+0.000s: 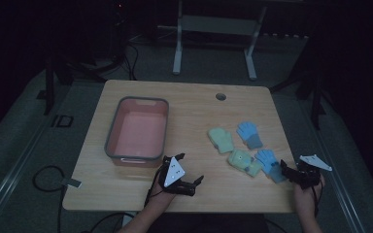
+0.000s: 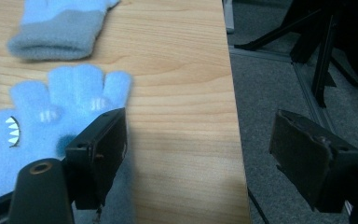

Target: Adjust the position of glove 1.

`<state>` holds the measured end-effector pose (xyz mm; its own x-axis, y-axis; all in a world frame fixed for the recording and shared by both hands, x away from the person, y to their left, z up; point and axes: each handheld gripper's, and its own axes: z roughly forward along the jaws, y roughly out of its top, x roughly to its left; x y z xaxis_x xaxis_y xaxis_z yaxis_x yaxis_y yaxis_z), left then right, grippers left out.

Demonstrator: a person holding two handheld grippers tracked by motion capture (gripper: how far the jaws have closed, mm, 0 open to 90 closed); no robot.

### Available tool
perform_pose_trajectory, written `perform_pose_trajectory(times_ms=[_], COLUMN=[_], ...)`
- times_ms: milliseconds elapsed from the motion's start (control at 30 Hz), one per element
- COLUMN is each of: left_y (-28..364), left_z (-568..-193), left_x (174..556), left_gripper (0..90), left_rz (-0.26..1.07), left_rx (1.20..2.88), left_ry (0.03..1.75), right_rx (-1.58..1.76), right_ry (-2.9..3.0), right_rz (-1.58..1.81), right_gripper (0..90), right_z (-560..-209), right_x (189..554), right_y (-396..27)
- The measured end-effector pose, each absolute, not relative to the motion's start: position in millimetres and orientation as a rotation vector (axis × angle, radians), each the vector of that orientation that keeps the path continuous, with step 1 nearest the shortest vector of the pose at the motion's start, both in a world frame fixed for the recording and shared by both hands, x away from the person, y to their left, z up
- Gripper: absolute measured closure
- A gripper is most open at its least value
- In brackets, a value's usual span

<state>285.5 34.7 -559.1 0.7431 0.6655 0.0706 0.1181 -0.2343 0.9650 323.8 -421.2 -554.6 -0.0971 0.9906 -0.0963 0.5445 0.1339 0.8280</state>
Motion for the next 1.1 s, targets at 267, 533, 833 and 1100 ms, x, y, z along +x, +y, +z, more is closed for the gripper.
perform_pose_trajectory(times_ms=[267,533,833,1100], left_y=[34,33,34,34], left_z=[-559,-559,-559,-559], left_x=[285,286,285,285], left_gripper=[0.6,0.6,0.6,0.6], left_rz=[0.578,0.570,0.574,0.571], left_rx=[1.766,1.775,1.761,1.760], left_ry=[0.612,0.605,0.607,0.608], right_rx=[1.526,1.628,1.641,1.573], right_ry=[1.722,1.724,1.744,1.803], right_rz=[0.865,0.900,0.907,0.957], right_gripper=[18.0,13.9,11.5,13.7], right_z=[-554,-554,-533,-504], right_x=[323,321,322,331], right_y=[-426,-432,-427,-409])
